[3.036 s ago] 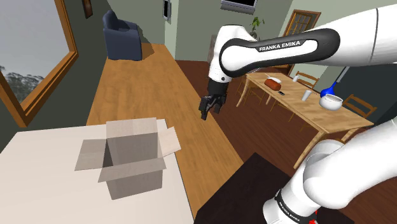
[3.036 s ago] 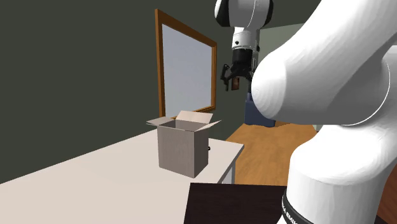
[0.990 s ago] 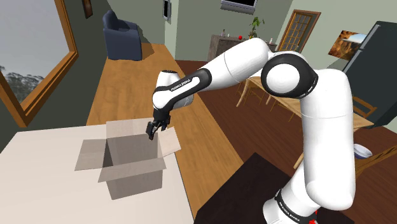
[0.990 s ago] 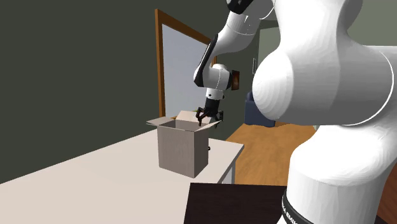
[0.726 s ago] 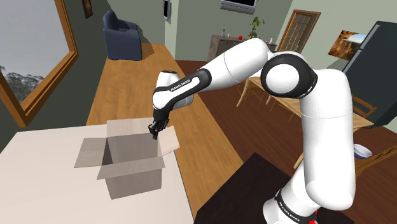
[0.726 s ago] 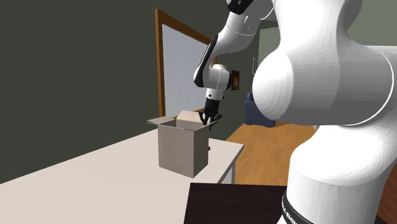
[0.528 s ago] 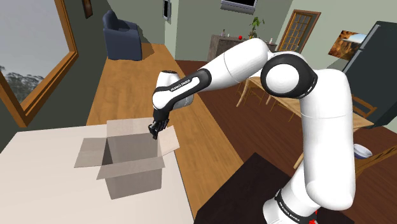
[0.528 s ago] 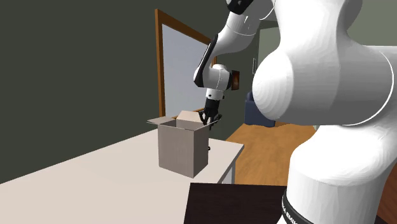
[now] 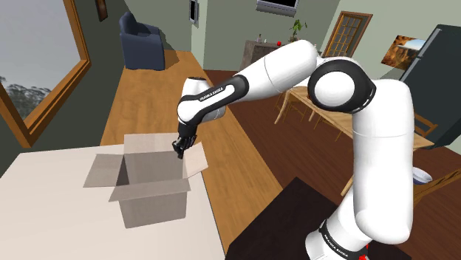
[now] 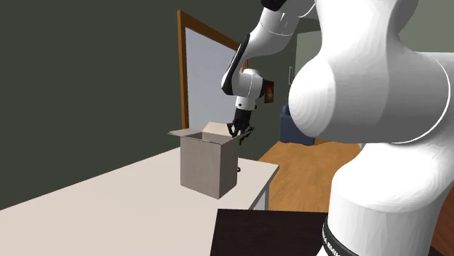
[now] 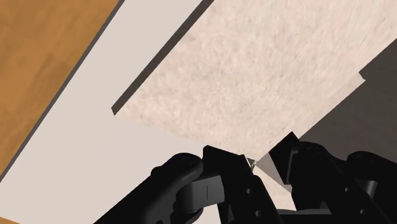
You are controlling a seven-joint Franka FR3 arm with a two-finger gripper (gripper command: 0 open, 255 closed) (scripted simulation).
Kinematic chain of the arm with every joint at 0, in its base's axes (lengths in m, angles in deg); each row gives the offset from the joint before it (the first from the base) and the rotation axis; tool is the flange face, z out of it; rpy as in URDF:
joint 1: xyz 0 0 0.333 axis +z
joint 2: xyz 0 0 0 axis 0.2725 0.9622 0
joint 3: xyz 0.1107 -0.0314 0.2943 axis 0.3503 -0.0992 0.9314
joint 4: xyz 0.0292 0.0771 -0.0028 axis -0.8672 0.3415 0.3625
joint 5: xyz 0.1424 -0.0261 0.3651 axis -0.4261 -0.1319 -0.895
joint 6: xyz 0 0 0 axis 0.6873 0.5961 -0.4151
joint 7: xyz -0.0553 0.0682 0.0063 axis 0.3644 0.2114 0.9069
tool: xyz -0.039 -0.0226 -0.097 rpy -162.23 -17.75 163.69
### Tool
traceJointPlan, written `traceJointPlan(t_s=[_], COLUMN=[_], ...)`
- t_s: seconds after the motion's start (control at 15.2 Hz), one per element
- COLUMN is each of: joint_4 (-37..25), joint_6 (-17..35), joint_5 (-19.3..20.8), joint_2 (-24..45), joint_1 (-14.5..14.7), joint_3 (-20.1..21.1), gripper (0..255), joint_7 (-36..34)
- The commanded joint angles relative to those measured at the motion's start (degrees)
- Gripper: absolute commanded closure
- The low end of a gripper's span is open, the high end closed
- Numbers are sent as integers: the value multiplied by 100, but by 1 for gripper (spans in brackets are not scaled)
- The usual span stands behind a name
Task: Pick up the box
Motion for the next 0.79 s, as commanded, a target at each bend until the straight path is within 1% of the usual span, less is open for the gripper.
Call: traceJointPlan(t_s=[0.0,0.59,0.73], joint_4=[-38,-192,-195], joint_6=[-119,-655,-664], joint_5=[5,22,22], joint_2=[-85,-473,-479], joint_1=[-1,-14,-15], joint_3=[0,0,0], gripper=[255,255,255], joint_7=[-23,-111,-113])
